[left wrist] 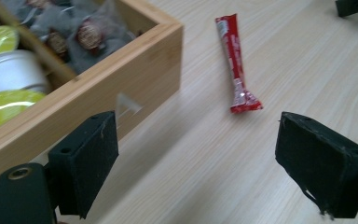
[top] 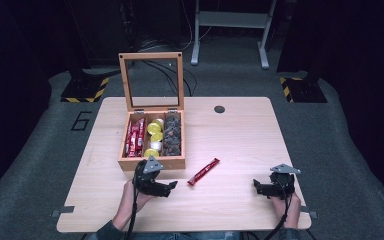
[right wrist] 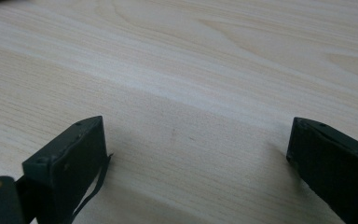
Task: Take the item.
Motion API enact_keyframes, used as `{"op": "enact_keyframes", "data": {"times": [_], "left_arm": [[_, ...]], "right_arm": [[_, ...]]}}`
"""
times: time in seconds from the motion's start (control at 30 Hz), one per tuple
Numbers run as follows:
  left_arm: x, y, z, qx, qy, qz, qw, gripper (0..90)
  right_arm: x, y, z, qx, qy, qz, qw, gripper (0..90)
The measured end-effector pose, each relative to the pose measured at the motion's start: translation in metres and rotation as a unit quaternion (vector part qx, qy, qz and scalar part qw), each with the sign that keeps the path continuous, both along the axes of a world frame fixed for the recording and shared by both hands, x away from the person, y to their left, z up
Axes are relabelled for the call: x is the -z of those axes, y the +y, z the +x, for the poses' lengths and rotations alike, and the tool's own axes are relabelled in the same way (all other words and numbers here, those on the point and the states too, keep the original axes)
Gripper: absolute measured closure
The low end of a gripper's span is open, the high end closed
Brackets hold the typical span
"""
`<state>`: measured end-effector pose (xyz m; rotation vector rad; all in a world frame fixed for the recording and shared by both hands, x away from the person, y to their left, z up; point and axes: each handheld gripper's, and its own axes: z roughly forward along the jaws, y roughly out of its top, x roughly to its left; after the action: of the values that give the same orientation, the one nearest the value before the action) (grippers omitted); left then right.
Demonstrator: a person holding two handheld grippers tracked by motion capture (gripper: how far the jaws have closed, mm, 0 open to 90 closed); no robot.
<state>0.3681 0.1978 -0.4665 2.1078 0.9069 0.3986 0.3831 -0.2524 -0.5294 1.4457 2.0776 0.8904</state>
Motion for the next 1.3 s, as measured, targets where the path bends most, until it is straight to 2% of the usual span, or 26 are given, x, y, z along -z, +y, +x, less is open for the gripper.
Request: {"op": "enact_keyframes", "data": {"times": [0.17, 0.4, 0.6, 0.77, 0.87, 0.93, 1.07, 1.23, 1.27, 1.3], "left_arm": [[0.0, 0.024, -0.004, -0.021, 0.006, -0.007, 0.9997, 12.7], [0.003, 0.056, -0.012, -0.061, 0.0, -0.008, 0.9981, 12.6], [0.008, 0.083, -0.018, -0.101, 0.004, -0.013, 0.9948, 12.5], [0.018, 0.106, -0.024, -0.135, 0.011, -0.014, 0.9906, 12.2], [0.026, 0.122, -0.027, -0.163, 0.015, -0.015, 0.9864, 11.7], [0.03, 0.13, -0.029, -0.173, 0.019, -0.013, 0.9847, 11.6], [0.04, 0.151, -0.031, -0.208, 0.024, -0.015, 0.9778, 11.4], [0.05, 0.17, -0.032, -0.24, 0.028, -0.007, 0.9704, 10.9], [0.053, 0.173, -0.032, -0.249, 0.025, -0.006, 0.9681, 10.7], [0.054, 0.176, -0.032, -0.252, 0.026, -0.003, 0.9673, 10.2]], "right_arm": [[0.0, 0.0, 0.0, 0.0, 0.0, 0.0, 1.0, 4.1], [0.0, 0.0, 0.0, 0.0, 0.0, 0.0, 1.0, 4.2], [0.0, 0.0, 0.0, 0.0, 0.0, 0.0, 1.0, 4.1], [0.0, 0.0, 0.0, 0.001, 0.0, 0.0, 1.0, 4.1], [0.0, 0.0, 0.0, 0.001, 0.0, 0.0, 1.0, 4.2], [0.0, 0.0, 0.0, 0.001, 0.0, 0.0, 1.0, 4.2], [0.0, 0.0, 0.0, 0.001, 0.0, 0.0, 1.0, 4.1], [0.0, 0.0, 0.0, 0.001, 0.0, 0.0, 1.0, 4.1], [0.0, 0.0, 0.0, 0.001, 0.0, 0.0, 1.0, 4.1], [0.0, 0.0, 0.0, 0.001, 0.0, 0.0, 1.0, 4.1]]}}
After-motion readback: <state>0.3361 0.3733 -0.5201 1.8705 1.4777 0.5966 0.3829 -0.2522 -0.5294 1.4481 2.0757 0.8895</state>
